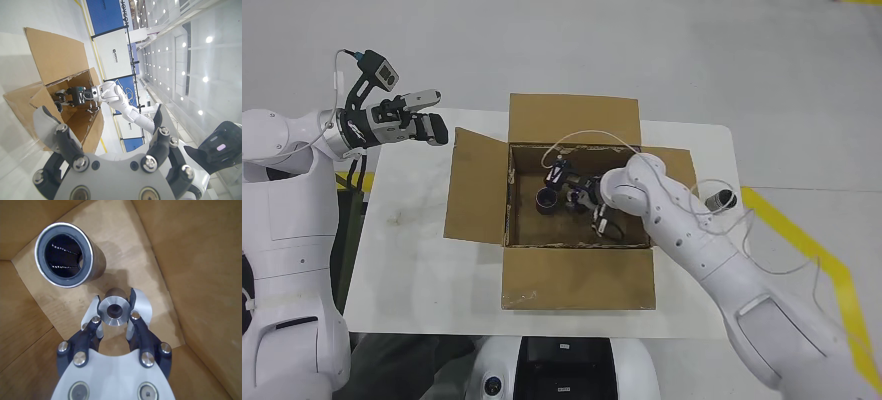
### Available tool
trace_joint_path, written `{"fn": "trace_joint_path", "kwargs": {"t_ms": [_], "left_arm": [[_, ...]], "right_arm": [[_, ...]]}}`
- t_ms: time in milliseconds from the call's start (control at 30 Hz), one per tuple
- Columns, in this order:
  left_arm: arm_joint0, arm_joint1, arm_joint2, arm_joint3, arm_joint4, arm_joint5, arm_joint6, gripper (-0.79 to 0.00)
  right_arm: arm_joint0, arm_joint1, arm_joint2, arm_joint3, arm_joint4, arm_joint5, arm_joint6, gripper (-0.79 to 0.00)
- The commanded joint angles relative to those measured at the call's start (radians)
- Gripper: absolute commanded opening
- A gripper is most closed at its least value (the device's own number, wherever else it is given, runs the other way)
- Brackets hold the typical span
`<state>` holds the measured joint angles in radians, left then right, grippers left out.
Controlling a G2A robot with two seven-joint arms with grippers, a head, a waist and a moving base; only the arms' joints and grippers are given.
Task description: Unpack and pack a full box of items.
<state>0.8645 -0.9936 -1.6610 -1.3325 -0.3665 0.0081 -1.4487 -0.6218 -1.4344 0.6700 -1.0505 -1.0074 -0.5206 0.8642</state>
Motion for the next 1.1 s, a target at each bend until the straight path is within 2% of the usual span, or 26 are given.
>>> {"fn": "trace_joint_path", "kwargs": {"t_ms": [0,200,467,600,767,1067], "left_arm": [[0.0,0.0,0.0,0.0,0.0,0.0,0.0,0.0],[0.0,0.0,0.0,0.0,0.0,0.0,0.0,0.0],[0.0,0.0,0.0,0.0,0.0,0.0,0.0,0.0],[0.0,0.0,0.0,0.0,0.0,0.0,0.0,0.0],[0.0,0.0,0.0,0.0,0.0,0.0,0.0,0.0],[0.0,0.0,0.0,0.0,0.0,0.0,0.0,0.0]], "right_arm": [[-0.013,0.008,0.014,-0.03,-0.01,0.002,0.006,-0.785],[-0.085,0.045,0.079,-0.183,-0.05,0.023,0.045,-0.785],[-0.246,0.104,0.188,-0.471,-0.142,0.028,0.096,-0.785],[-0.319,0.126,0.241,-0.585,-0.165,0.02,0.081,-0.785],[-0.396,0.145,0.323,-0.659,-0.113,0.027,0.006,-0.785],[-0.463,0.164,0.402,-0.751,-0.067,0.057,0.006,-0.785]]}}
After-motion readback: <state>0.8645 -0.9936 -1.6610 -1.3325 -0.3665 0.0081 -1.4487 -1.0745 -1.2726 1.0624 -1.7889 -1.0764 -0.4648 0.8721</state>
